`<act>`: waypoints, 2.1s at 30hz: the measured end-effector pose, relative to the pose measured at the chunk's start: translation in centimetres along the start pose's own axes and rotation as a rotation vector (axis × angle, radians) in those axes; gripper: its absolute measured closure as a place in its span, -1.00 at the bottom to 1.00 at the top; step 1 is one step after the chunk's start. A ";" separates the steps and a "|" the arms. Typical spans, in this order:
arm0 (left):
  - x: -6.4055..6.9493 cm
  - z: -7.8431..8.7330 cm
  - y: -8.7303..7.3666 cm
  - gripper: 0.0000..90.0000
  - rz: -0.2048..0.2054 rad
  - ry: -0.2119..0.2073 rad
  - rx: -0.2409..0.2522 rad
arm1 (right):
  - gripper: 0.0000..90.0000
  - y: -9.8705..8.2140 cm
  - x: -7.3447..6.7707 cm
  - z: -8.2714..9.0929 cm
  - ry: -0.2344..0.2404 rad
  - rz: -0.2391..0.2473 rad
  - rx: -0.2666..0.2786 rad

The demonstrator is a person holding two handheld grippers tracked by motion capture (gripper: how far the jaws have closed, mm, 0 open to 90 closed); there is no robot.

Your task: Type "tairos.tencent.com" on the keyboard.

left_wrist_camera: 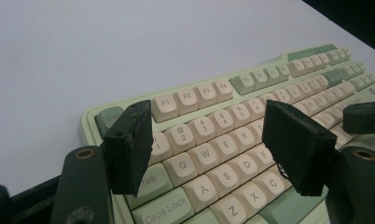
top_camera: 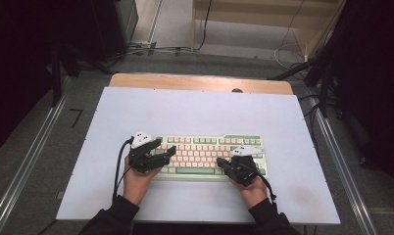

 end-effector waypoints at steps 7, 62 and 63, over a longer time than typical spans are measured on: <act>0.0 0.0 0.0 -0.25 0.000 -0.001 0.000 | 0.94 -0.1 0.1 0.0 -0.001 -0.002 0.001; 2.5 -0.9 -1.3 1.00 -0.126 -0.158 -0.133 | -0.42 0.6 1.5 1.4 -0.085 -0.037 0.103; 2.5 -1.0 -1.3 1.00 -0.129 -0.160 -0.137 | -0.42 0.6 1.5 1.4 -0.084 -0.034 0.102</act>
Point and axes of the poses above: each handheld gripper's, and its own axes: z roughly backward along the jaws, y roughly out of its top, x roughly to its right, the point moved 2 cm from there along -z, roughly forward along the jaws, and after that the axes turned 9 degrees about z, right-handed, at the moved point
